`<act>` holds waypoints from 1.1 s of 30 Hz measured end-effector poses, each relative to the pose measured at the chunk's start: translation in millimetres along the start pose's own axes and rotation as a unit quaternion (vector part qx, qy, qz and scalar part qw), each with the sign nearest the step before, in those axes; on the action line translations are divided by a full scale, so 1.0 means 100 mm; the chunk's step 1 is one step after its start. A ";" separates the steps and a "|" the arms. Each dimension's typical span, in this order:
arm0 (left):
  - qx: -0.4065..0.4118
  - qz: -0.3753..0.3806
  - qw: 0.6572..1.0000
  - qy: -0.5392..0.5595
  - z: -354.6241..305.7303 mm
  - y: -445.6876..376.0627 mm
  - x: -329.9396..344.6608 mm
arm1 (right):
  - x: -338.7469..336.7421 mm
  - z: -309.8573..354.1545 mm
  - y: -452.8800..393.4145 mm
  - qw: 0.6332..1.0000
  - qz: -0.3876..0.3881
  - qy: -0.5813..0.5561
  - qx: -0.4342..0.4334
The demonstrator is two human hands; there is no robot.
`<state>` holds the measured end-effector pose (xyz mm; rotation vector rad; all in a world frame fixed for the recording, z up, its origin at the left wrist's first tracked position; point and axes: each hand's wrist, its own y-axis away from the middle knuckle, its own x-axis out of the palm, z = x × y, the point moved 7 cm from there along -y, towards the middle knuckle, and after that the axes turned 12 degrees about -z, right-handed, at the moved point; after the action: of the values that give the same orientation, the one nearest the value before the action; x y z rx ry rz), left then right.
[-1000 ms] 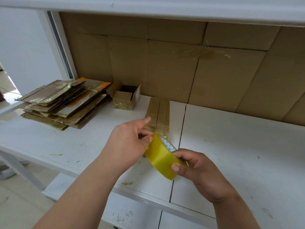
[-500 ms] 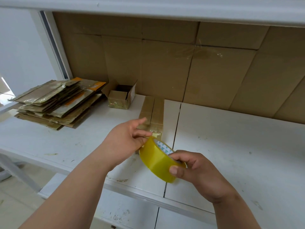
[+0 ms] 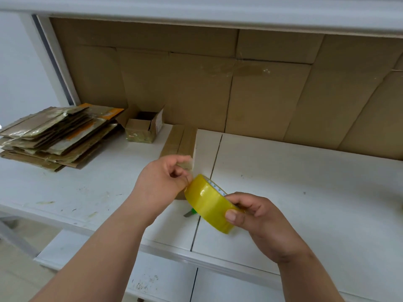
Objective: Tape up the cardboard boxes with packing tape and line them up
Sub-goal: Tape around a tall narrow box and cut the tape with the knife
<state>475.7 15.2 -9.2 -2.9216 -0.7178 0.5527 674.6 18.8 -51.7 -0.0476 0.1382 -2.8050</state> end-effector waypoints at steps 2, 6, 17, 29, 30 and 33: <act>-0.024 -0.016 0.999 0.042 0.02 0.05 0.08 | -0.14 0.01 0.05 1.000 -0.022 -0.001 -0.005; -0.062 -0.004 0.996 0.070 0.03 0.11 0.32 | -0.43 -0.01 0.19 0.996 -0.094 -0.009 -0.004; -0.022 0.122 0.988 0.092 -0.23 0.32 1.35 | -1.31 0.11 0.86 0.898 -0.320 0.298 0.048; 0.039 0.229 0.972 0.020 -0.58 0.77 2.73 | -2.41 0.04 1.14 0.768 -0.332 0.540 0.092; 0.030 0.232 0.972 0.012 -0.59 0.80 2.88 | -2.52 0.03 1.12 0.761 -0.324 0.556 0.085; 0.009 0.247 0.969 -0.001 -0.63 0.93 3.29 | -2.83 -0.06 1.06 0.737 -0.296 0.601 0.086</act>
<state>810.3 85.7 -73.3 -3.0786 0.0316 0.5910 976.4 12.6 -73.5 2.0911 0.1647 -2.8500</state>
